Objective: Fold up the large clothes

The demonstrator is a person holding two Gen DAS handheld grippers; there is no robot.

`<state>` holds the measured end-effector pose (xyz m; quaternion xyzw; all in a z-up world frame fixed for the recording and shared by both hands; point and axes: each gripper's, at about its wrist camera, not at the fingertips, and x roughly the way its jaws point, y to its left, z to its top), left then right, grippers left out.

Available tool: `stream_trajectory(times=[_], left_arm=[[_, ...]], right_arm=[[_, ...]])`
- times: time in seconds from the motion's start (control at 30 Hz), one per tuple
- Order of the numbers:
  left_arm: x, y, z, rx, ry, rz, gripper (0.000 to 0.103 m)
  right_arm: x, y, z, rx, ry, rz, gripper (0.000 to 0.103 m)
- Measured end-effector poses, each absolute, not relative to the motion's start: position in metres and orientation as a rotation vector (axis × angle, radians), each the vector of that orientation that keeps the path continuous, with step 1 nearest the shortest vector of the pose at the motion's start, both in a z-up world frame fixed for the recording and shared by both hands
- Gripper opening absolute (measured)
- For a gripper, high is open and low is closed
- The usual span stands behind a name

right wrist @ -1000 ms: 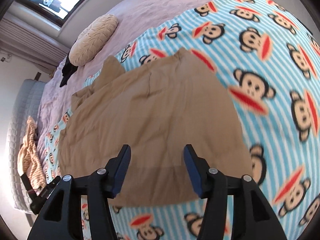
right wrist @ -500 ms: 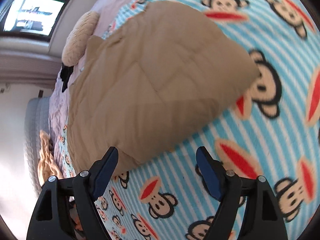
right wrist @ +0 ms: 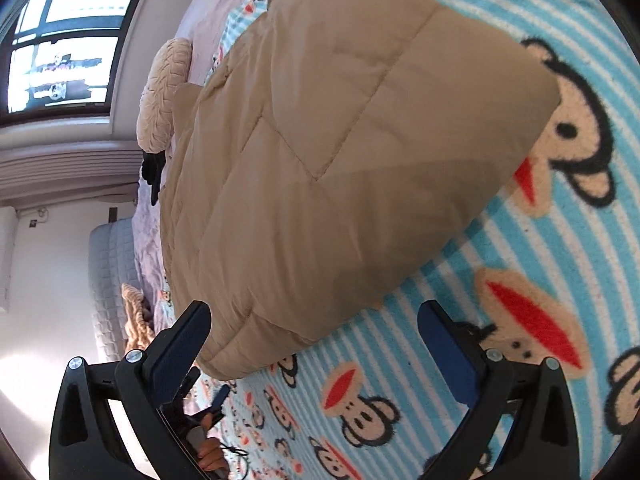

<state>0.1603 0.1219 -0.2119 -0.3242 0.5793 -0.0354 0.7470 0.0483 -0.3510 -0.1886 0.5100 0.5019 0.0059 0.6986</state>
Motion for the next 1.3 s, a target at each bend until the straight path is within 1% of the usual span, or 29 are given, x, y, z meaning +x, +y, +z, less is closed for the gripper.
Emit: stream_trajectory(times=[0.23,0.33,0.47,0.6,0.63,0.67,0.7,0.73,0.77,0.8,0.83,0.93,1.13,1.3], left_arm=[[0.167,0.133,-0.24,-0.887,1.266,-0.088,0.103],[0.183,0.129,-0.25,-0.973,1.222,-0.139,0.103],[0.206,0.121,-0.253,-0.993,1.17,-0.156,0.103],[0.227,0.12,-0.269,-1.024,1.149,-0.102,0.102],[0.229,0.12,-0.269,-1.026,1.14,-0.088,0.092],[0.231,0.122,-0.269,-1.009,1.136,-0.067,0.068],[0.232,0.122,-0.265,-0.986,1.128,-0.071,0.054],[0.232,0.123,-0.263,-0.984,1.121,-0.084,0.035],[0.232,0.122,-0.255,-0.962,1.109,-0.098,0.025],[0.231,0.12,-0.247,-0.922,1.101,-0.103,0.022],[0.231,0.116,-0.235,-0.86,1.09,-0.111,0.02],[0.226,0.107,-0.204,-0.746,1.041,-0.136,0.018],[0.193,0.11,-0.165,-0.707,0.988,-0.163,0.018],[0.121,0.123,-0.159,-0.669,1.042,-0.174,0.018]], right_arm=[[0.055,-0.356,-0.196,1.229,1.052,0.053,0.103],[0.064,-0.355,-0.203,1.273,1.028,0.08,0.103],[0.085,-0.348,-0.218,1.324,1.0,0.139,0.103],[0.104,-0.344,-0.229,1.333,0.985,0.144,0.103],[0.107,-0.344,-0.23,1.342,0.981,0.141,0.103],[0.108,-0.344,-0.231,1.359,0.986,0.139,0.103],[0.108,-0.345,-0.23,1.374,0.99,0.132,0.096],[0.108,-0.346,-0.23,1.378,1.003,0.119,0.067],[0.106,-0.347,-0.232,1.38,1.031,0.104,0.052],[0.105,-0.348,-0.233,1.405,1.033,0.113,0.039],[0.103,-0.349,-0.232,1.417,1.021,0.123,0.031],[0.101,-0.349,-0.22,1.394,1.013,0.165,0.023],[0.082,-0.348,-0.202,1.359,1.044,0.274,0.022],[0.035,-0.34,-0.198,1.352,1.09,0.277,0.022]])
